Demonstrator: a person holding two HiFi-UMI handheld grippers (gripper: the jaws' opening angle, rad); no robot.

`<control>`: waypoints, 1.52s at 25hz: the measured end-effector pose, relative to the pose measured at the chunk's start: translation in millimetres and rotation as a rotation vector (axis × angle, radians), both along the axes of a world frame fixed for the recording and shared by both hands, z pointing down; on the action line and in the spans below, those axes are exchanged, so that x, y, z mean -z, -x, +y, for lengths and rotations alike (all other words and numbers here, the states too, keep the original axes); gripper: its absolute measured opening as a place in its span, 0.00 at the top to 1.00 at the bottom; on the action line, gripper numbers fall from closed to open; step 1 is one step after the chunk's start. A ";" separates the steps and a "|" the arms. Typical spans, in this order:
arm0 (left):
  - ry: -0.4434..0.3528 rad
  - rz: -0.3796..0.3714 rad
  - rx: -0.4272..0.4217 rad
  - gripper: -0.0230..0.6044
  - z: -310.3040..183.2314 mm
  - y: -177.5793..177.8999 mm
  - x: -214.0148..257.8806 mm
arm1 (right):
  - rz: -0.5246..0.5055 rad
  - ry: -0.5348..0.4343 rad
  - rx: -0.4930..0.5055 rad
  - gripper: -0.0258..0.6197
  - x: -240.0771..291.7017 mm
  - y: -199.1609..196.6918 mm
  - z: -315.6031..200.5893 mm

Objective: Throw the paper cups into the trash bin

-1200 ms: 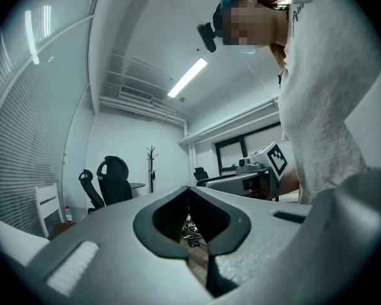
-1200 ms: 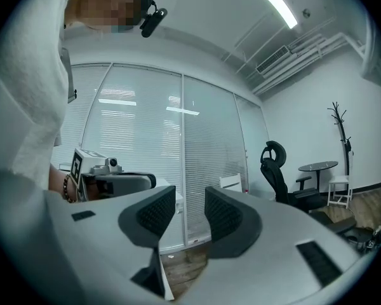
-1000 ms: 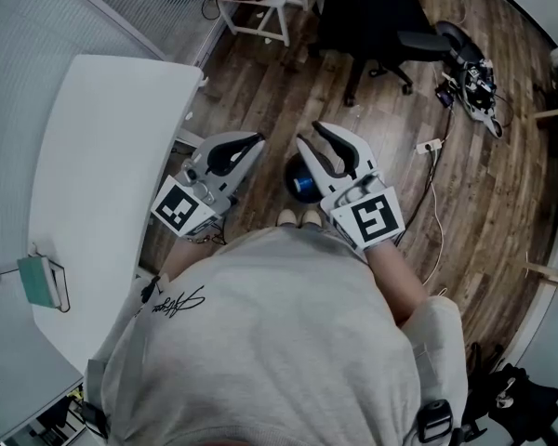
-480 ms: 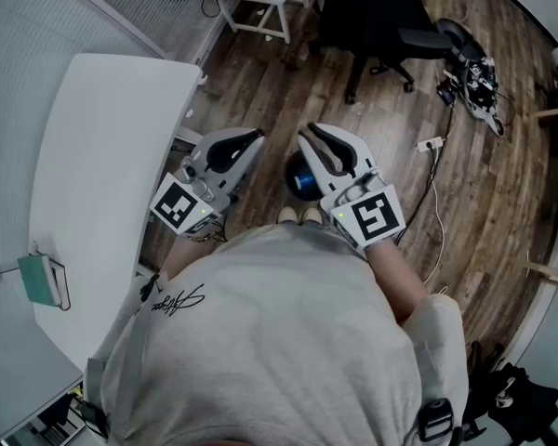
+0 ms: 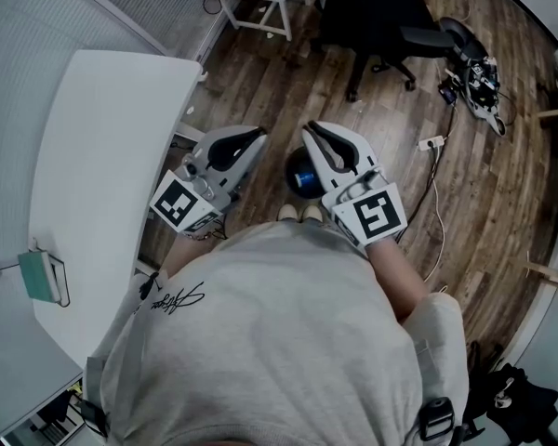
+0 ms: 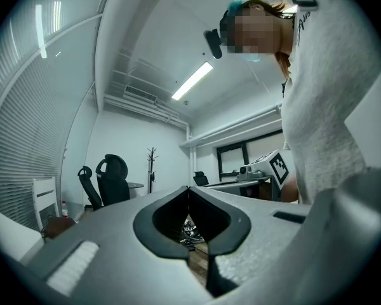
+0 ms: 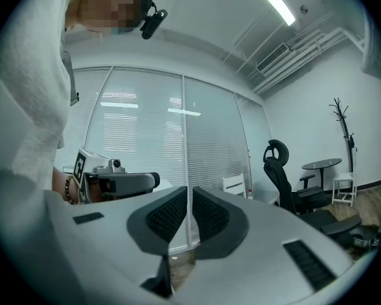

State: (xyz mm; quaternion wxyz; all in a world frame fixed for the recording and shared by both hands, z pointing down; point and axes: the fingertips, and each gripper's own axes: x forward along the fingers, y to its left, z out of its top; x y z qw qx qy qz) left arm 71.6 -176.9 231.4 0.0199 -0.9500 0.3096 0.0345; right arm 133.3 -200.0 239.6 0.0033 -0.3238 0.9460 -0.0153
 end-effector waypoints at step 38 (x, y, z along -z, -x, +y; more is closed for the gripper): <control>-0.016 0.022 0.035 0.96 16.6 -9.6 -3.6 | -0.001 -0.018 -0.001 0.94 -3.5 -15.4 14.3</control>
